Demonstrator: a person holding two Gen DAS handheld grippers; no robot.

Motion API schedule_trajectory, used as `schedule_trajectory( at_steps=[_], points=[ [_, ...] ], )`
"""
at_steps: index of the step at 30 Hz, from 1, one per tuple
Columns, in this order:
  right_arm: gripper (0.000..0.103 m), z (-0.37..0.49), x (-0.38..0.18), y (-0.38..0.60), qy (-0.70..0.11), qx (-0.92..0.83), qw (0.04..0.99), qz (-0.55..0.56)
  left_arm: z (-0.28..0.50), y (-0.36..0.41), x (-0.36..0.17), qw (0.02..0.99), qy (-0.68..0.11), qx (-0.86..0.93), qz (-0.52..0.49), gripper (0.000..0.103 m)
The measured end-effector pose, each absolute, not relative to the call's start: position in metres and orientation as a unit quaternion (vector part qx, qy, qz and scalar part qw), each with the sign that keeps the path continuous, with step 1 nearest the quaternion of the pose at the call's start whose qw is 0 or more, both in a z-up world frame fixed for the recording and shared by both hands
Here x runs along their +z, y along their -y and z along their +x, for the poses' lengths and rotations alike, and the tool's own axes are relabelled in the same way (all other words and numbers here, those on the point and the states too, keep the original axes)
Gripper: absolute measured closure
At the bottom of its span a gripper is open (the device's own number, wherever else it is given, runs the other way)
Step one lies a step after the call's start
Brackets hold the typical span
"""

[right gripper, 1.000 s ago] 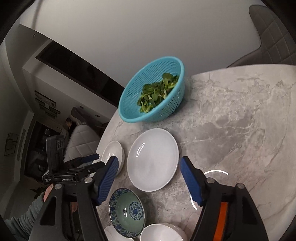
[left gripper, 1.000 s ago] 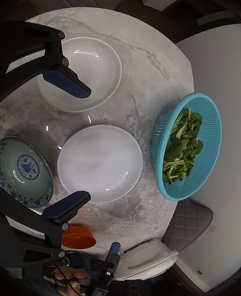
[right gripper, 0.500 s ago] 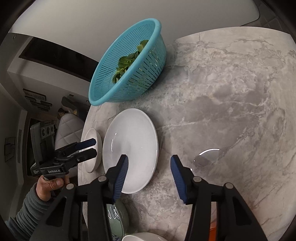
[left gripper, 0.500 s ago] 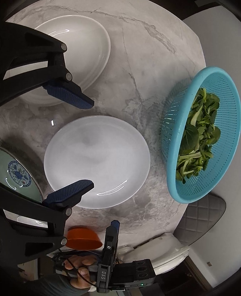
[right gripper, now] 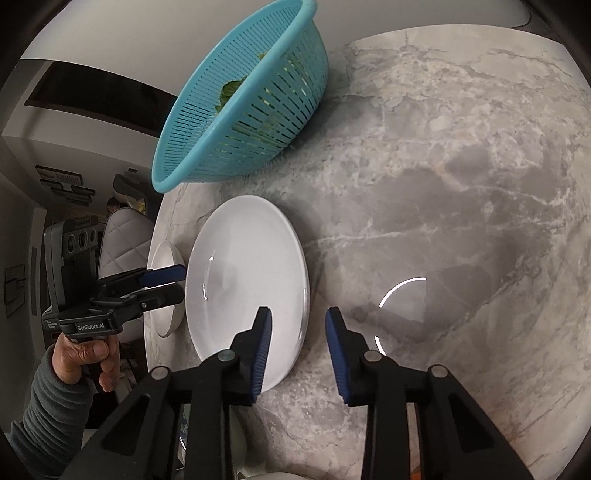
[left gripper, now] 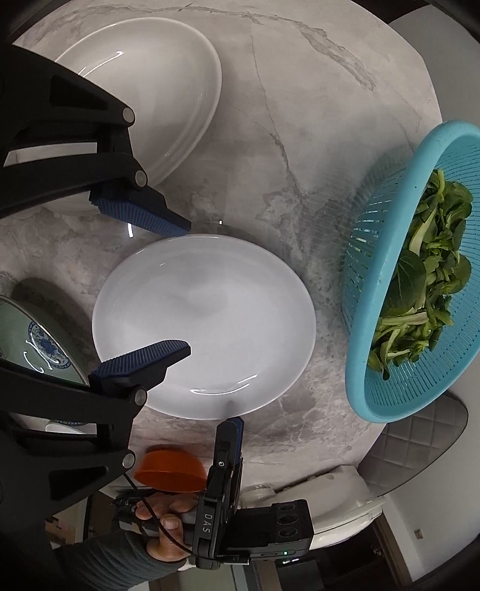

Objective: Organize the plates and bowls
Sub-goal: 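Close the left gripper on the medium plate's rim while the right gripper grips its opposite rim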

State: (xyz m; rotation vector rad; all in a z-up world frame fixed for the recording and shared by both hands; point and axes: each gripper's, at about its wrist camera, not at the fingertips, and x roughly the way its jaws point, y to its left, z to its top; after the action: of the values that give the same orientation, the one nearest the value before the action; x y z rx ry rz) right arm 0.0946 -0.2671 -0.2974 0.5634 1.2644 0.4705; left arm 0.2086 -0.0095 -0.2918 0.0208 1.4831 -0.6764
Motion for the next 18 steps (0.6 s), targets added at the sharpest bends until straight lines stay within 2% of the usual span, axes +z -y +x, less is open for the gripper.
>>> schedule_trajectory(
  at_steps=[8,11,13,18],
  points=[
    [0.071,0.099,-0.305,0.263,-0.588,0.229,0.731,0.259,0.206,0.009,-0.3,0.67,-0.68,-0.298,0.004,0.048],
    [0.071,0.099,-0.306,0.262,-0.592,0.231,0.728,0.255,0.206,0.008,-0.307,0.665,-0.686,-0.295,0.001,0.057],
    [0.071,0.099,-0.307,0.262,-0.593,0.231,0.727,0.257,0.205,0.008,-0.313,0.66,-0.692,-0.293,-0.001,0.067],
    [0.074,0.103,-0.311,0.264,-0.598,0.226,0.723,0.263,0.206,0.006,-0.32,0.658,-0.696,-0.288,-0.014,0.068]
  ],
)
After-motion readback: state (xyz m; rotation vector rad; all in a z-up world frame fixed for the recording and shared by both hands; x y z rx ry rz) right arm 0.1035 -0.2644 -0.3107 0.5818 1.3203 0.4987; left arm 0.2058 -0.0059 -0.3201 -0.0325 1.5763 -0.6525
